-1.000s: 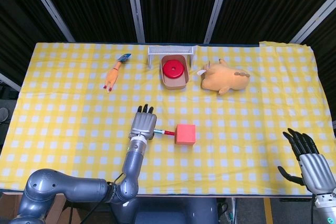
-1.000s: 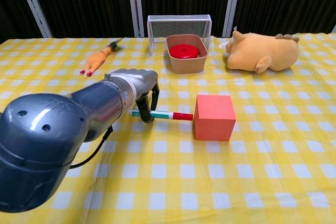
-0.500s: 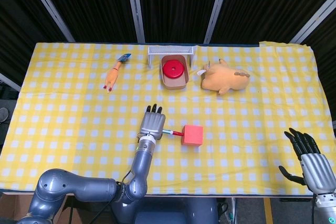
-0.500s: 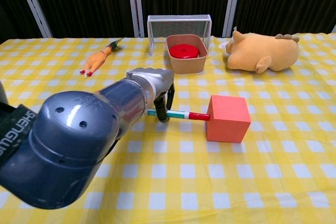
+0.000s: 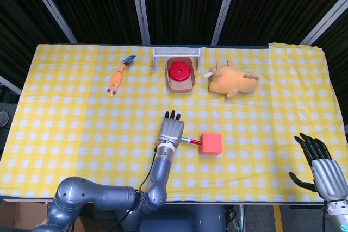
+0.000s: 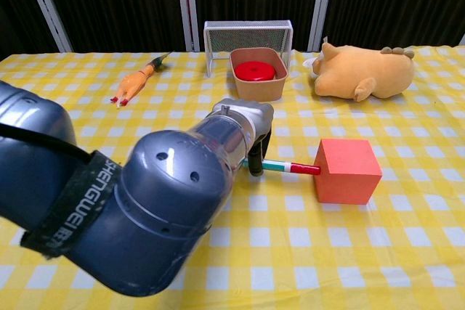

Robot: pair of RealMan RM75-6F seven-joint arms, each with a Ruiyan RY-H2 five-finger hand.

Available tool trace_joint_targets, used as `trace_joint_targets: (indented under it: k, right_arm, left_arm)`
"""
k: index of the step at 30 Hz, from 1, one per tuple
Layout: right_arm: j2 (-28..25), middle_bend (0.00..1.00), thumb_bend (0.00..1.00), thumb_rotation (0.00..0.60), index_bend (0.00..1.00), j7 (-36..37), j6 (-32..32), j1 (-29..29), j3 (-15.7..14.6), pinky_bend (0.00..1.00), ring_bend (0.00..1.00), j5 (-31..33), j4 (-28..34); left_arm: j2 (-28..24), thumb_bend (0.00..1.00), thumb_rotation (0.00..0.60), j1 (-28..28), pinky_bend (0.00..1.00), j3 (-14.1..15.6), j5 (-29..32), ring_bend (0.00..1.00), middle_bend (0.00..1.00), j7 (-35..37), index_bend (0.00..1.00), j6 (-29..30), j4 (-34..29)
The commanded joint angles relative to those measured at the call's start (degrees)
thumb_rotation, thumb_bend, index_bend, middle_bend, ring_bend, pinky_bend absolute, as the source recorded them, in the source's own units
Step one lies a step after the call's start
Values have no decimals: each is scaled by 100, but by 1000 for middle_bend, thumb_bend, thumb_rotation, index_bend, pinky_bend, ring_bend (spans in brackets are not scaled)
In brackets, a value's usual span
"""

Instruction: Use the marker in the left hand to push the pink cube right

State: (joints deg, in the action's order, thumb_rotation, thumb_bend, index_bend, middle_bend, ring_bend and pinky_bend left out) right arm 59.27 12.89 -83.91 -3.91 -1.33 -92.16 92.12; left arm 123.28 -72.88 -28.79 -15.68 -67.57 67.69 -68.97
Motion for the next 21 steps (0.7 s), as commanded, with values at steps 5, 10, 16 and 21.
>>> trace_joint_targets:
  k: [5,10,16,21]
  right_arm:
    - [-7,0,321,600,0,19,3,-1,2,0,0,1,-6]
    - [-12,0,320,600,0,26,3,2,-3,0,0,-4,-6]
    - [-19,0,321,600,0,28,-5,11,-12,0,0,-13,-1]
    - [-15,0,321,600,0,1,3,13,-12,0,0,-2,-7]
  left_arm:
    - [240,451,600,-228,91,-153,26,0,115,-33,691,-115,274]
    - [332,451,600,-338,91,-257,6,0,116,-22,693,-113,315]
    - [233,451,600,-245,91,-201,-38,0,117,-41,694,17,103]
    - [-5,451,600,54,91,22,-41,0,117,-39,694,153,-187]
